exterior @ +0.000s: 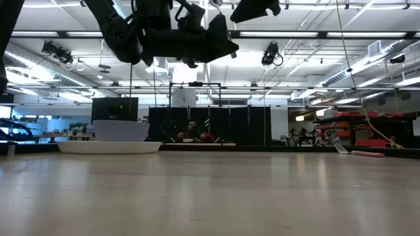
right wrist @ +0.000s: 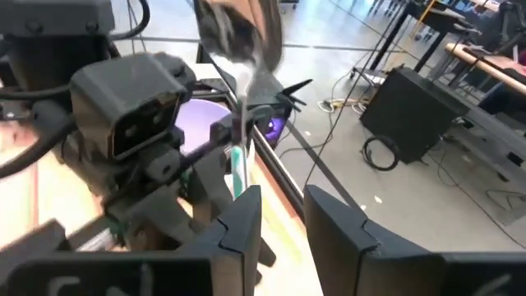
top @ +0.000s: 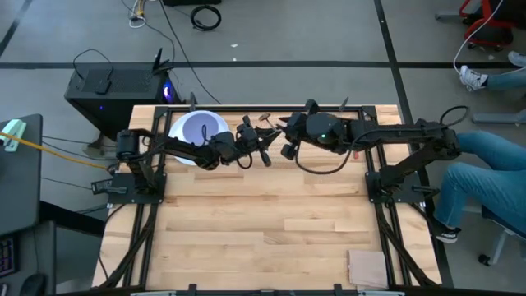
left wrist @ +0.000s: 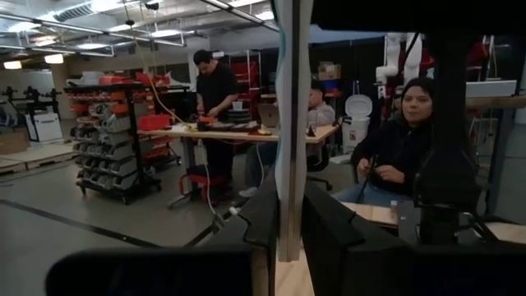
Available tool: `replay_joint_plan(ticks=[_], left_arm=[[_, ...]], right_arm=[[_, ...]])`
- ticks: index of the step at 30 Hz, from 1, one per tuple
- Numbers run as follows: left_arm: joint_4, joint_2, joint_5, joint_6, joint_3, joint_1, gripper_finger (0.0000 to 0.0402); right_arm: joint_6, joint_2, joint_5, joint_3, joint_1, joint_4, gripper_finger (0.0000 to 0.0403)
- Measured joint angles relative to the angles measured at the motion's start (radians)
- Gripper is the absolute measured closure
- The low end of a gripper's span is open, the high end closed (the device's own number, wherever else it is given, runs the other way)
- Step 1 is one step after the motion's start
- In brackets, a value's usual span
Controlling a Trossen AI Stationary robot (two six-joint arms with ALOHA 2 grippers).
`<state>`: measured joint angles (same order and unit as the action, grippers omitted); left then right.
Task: Set table place
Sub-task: Put the silver spoon into the purple bowl
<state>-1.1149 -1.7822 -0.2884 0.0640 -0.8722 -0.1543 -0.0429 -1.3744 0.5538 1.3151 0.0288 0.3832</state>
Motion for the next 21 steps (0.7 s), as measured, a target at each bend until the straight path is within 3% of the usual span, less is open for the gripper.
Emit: replay_joint_plan(ticks=[4, 8, 21], left_arm=[[0.055, 0.031, 0.000, 0.000, 0.000, 0.000, 0.0358], [0.211, 0.099, -0.003, -0.020, 0.001, 0.000, 0.0358], [1.123, 0.565, -0.003, -0.295, 0.001, -0.048, 0.0358]], right_arm=[[0.001, 0.038, -0.043, 0.000, -0.001, 0.049, 0.0302], [0.001, 0.065, -0.046, 0.000, -0.001, 0.123, 0.0302], [0.016, 0.088, -0.055, 0.000, -0.001, 0.229, 0.0302]])
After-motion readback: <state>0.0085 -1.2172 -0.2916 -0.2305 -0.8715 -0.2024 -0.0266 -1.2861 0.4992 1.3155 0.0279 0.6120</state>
